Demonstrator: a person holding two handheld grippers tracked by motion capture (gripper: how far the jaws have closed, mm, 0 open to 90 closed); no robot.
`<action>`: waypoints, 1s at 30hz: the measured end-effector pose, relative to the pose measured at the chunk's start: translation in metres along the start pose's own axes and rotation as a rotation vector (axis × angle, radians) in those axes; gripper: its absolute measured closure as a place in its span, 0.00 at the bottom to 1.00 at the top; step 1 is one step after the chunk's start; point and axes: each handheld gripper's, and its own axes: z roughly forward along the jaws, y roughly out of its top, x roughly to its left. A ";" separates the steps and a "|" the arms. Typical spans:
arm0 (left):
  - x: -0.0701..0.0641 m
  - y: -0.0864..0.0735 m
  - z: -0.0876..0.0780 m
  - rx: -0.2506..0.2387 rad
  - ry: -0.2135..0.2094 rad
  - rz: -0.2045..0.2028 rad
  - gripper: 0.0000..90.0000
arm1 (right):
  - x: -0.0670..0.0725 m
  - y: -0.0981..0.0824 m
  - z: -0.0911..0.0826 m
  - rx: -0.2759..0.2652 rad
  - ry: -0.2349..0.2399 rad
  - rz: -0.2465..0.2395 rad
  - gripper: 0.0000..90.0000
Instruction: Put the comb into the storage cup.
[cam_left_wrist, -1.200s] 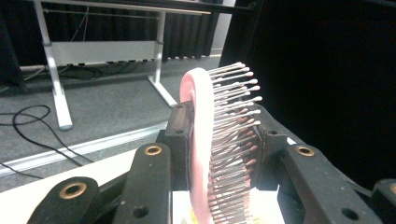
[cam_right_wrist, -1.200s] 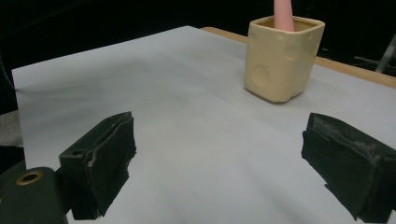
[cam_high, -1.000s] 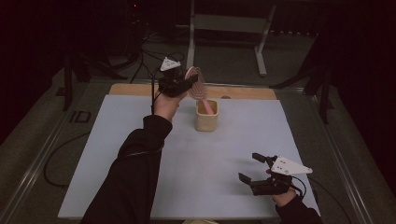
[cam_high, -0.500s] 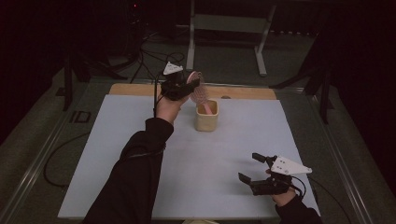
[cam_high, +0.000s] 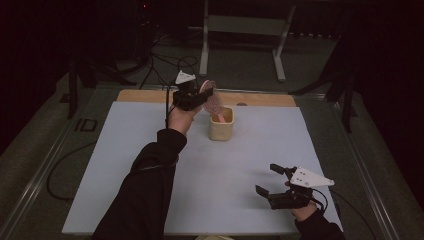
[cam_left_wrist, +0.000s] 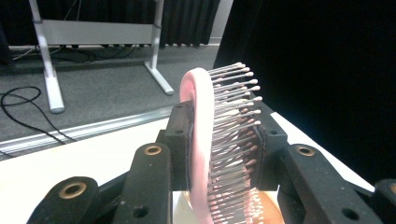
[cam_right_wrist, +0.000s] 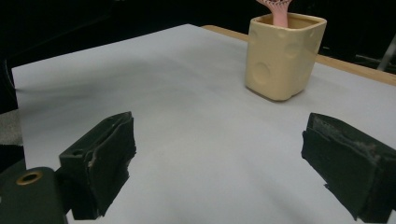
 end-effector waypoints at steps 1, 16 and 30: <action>0.000 -0.001 0.000 0.000 0.001 -0.003 0.74 | 0.000 0.000 0.000 0.002 0.000 0.000 0.10; 0.004 -0.009 0.004 -0.005 -0.009 -0.014 0.74 | 0.000 0.000 0.001 0.007 0.004 -0.002 0.10; 0.011 -0.018 0.004 0.007 -0.025 -0.037 0.73 | 0.000 0.000 0.000 0.007 0.002 -0.004 0.10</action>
